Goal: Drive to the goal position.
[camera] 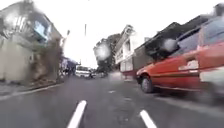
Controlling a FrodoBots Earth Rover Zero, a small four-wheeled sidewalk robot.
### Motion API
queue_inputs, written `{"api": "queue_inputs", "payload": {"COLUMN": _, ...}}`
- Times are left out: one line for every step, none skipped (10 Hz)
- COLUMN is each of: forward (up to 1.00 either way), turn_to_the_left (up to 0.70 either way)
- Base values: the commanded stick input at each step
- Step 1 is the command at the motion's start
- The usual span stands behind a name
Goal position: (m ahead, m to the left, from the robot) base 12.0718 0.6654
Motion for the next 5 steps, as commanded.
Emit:
{"api": "queue_inputs", "payload": {"forward": 1.0, "turn_to_the_left": 0.17}}
{"api": "queue_inputs", "payload": {"forward": 1.0, "turn_to_the_left": 0.07}}
{"api": "queue_inputs", "payload": {"forward": 1.0, "turn_to_the_left": 0.14}}
{"api": "queue_inputs", "payload": {"forward": 1.0, "turn_to_the_left": 0.07}}
{"api": "queue_inputs", "payload": {"forward": 1.0, "turn_to_the_left": 0.0}}
